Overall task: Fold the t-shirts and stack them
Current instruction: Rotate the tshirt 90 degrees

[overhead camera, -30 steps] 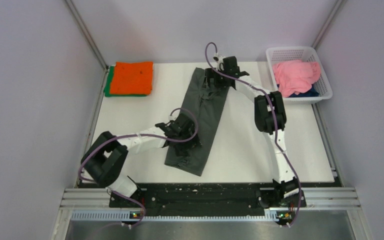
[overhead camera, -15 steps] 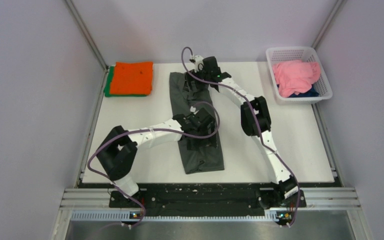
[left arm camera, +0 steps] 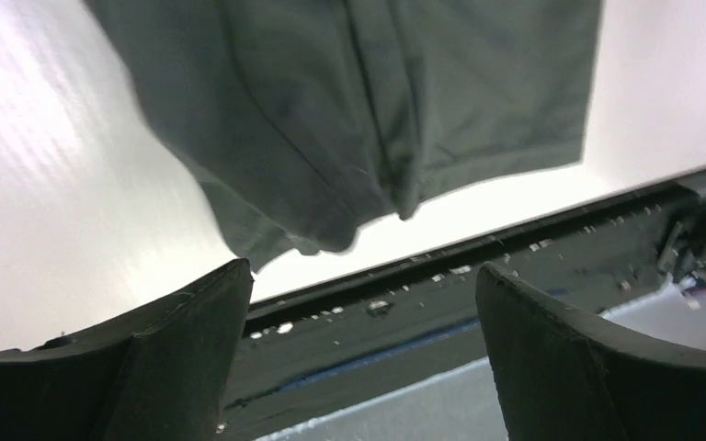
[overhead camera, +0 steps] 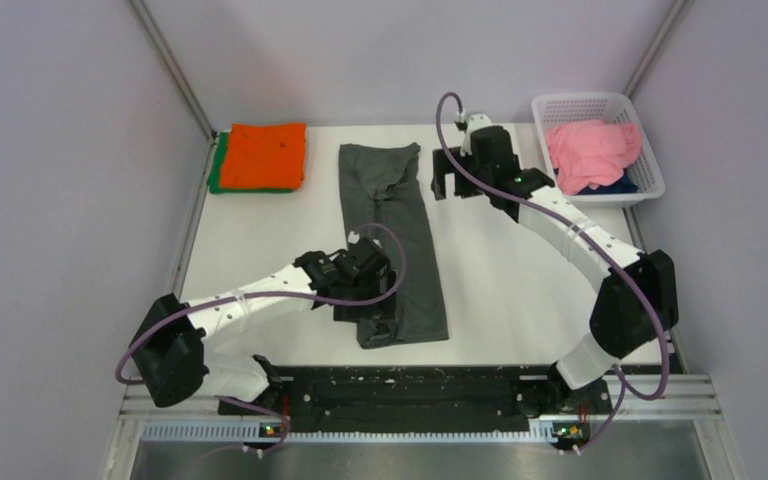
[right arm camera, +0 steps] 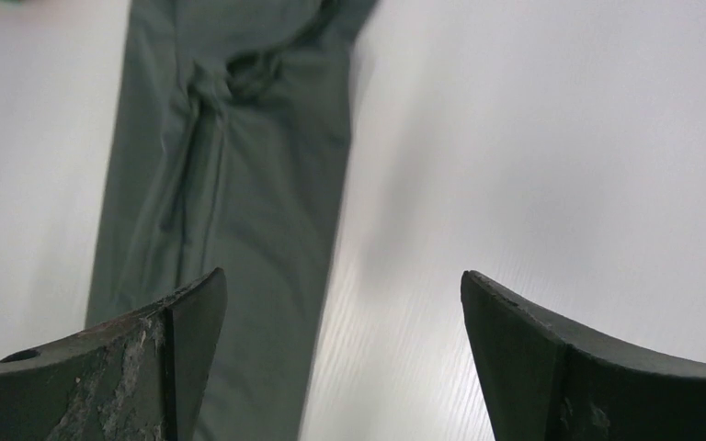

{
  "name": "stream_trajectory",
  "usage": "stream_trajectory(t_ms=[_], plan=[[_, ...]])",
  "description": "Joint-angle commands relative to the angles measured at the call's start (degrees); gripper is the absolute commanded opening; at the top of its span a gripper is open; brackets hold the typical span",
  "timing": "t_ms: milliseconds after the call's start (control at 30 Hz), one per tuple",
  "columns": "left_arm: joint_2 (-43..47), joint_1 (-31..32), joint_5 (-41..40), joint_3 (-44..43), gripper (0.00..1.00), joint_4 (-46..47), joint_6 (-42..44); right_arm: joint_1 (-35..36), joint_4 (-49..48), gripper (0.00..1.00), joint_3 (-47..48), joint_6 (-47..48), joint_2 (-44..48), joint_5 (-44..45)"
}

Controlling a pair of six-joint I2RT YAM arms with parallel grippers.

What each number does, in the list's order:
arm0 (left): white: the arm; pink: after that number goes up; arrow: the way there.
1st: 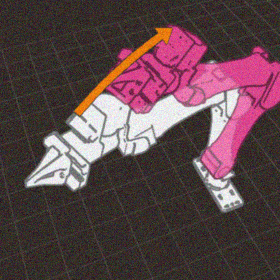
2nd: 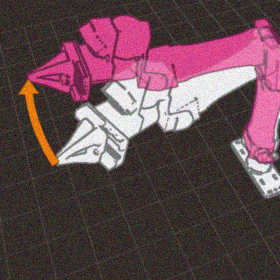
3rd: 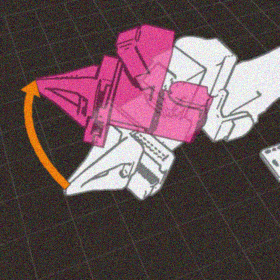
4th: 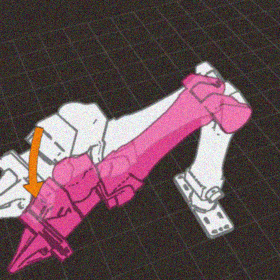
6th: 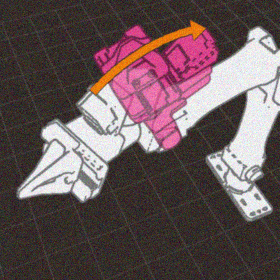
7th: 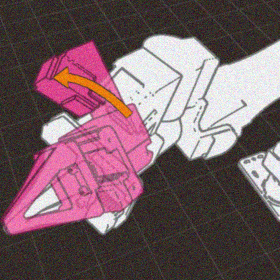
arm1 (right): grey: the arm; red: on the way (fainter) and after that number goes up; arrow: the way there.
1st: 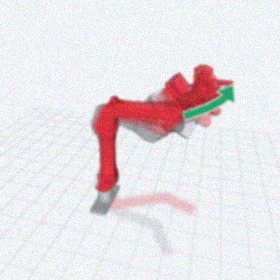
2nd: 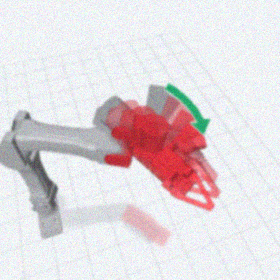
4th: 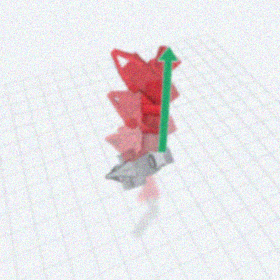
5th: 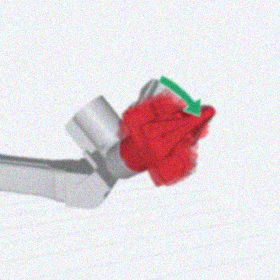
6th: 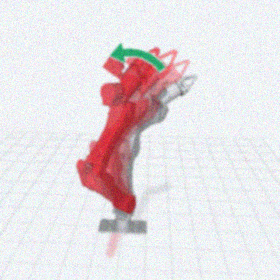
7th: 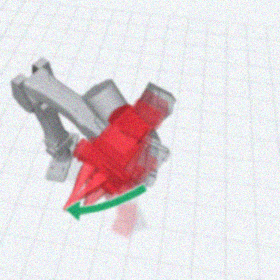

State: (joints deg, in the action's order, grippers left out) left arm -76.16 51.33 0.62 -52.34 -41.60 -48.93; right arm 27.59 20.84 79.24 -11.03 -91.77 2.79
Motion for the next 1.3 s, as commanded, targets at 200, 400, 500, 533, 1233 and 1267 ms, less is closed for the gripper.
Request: stream_trajectory(t_ms=[200, 400, 500, 533, 1233, 1267], plan=[[-2.5, 0.9, 8.7, -0.1, 0.97, 12.4, 0.7, 0.0, -4.0, 0.94, -22.9, -9.8, 13.7, -9.2], [-4.6, 2.1, 7.8, -1.0, 0.95, 13.7, -0.3, 0.0, -3.5, 0.93, -32.1, -14.1, 20.0, -12.3], [-5.8, 3.9, 5.3, -2.5, 0.96, 12.3, -0.2, 0.0, -4.2, 0.92, -36.2, -15.3, 21.3, -15.2], [-7.0, 4.2, 5.4, -2.9, 0.96, 12.5, -0.1, 0.0, -4.6, 0.92, -37.2, -15.7, 21.6, -15.8], [15.7, 14.6, -10.2, 6.7, 0.99, 6.7, -10.9, 0.8, -1.8, 0.89, -47.7, -18.4, 31.1, -25.8], [17.1, 14.2, -12.3, 8.2, 0.99, 4.6, -13.7, 1.2, -1.9, 0.88, -48.2, -19.0, 31.3, -25.7]])
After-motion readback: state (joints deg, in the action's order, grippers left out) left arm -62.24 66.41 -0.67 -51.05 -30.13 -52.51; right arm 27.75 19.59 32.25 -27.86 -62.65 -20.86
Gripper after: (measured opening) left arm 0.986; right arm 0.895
